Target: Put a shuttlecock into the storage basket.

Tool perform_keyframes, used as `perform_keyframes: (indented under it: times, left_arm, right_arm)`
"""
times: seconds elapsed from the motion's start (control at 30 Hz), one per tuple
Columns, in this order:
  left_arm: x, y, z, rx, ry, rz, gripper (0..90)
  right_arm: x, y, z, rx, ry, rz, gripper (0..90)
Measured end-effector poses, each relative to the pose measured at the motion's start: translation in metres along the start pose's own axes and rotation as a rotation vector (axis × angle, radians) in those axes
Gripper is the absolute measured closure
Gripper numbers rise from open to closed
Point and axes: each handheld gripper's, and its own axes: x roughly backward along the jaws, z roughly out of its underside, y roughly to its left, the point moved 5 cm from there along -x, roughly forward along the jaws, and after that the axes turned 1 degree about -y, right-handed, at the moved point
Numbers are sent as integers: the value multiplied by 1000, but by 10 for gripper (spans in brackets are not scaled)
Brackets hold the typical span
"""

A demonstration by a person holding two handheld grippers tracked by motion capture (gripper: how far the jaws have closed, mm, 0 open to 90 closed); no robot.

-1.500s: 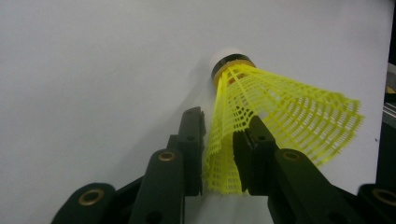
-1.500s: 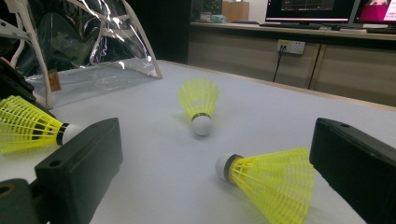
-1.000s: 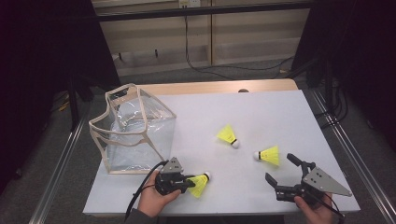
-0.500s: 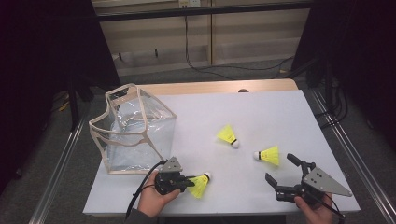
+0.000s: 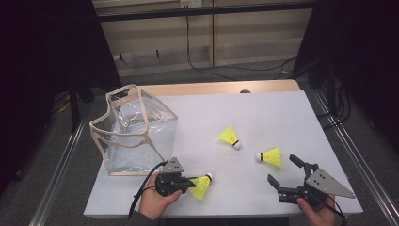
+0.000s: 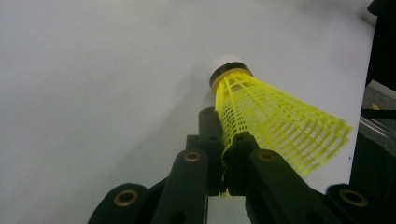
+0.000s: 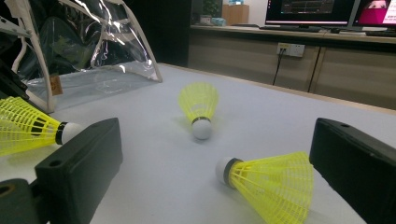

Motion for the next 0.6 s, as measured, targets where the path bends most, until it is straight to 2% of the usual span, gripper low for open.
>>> perform_keyframes:
  times: [0.37,0.6]
  left_arm:
    - [8,-2,-7,18,-34,12,886]
    - [14,-5,-11,13,-26,18,887]
  right_arm:
    - [0,-1,0,-4,0,-1,24]
    - [0,-1,0,-3,0,1,24]
